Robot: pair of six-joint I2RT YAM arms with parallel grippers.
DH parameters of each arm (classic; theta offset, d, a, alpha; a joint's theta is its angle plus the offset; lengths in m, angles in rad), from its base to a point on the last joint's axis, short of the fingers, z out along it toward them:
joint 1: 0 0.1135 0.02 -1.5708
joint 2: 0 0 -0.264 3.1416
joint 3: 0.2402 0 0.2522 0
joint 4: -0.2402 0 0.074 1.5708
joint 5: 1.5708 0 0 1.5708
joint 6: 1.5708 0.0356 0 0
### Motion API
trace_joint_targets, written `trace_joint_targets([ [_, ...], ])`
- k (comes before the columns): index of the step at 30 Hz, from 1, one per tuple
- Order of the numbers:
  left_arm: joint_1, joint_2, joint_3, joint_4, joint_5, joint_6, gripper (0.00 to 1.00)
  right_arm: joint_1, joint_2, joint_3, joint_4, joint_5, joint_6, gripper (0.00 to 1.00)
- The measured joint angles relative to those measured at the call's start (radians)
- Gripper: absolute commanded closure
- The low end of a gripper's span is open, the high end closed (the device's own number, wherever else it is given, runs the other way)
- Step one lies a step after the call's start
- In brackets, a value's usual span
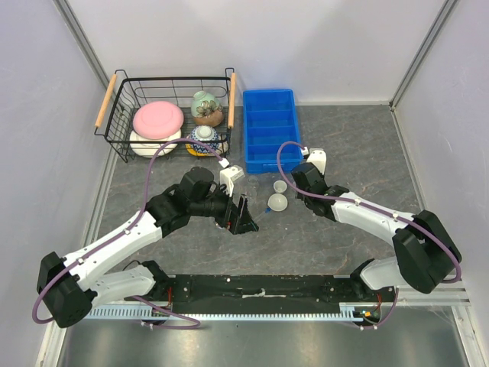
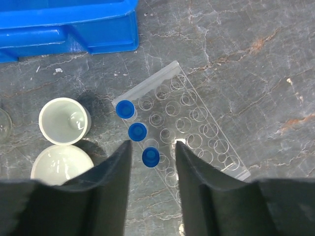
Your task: Organize the chemistry lab equipment
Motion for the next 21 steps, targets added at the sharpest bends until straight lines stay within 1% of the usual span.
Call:
trace_joint_targets([
  [1,0.0,0.0,0.0,0.0,-0.003,0.0,0.05,0.0,0.0,0.0,0.0,0.0,0.0,0.39],
  [4,0.0,0.001,0.0,-0.005,-0.026,0.0,0.05,0.0,0.0,0.0,-0.007,0.0,0.0,0.34],
  [8,0.0,0.013,0.016,-0.038,-0.055,0.0,0.05,0.0,-0.014,0.0,-0.036,0.001,-0.005,0.31],
  [11,-0.003,0.035,0.038,-0.051,-0.086,0.0,0.06,0.0,-0.056,0.006,-0.08,0.002,-0.011,0.3],
  [17,-0.044,0.103,0.052,-0.056,-0.167,0.0,0.09,0.0,-0.203,0.061,-0.175,0.017,-0.045,0.27],
  [20,-0.084,0.168,0.07,-0.056,-0.217,0.0,0.11,0.0,-0.275,0.098,-0.226,0.021,-0.065,0.26],
  [21,-0.098,0.191,0.078,-0.056,-0.237,-0.001,0.14,0.0,-0.298,0.108,-0.246,0.019,-0.07,0.26],
])
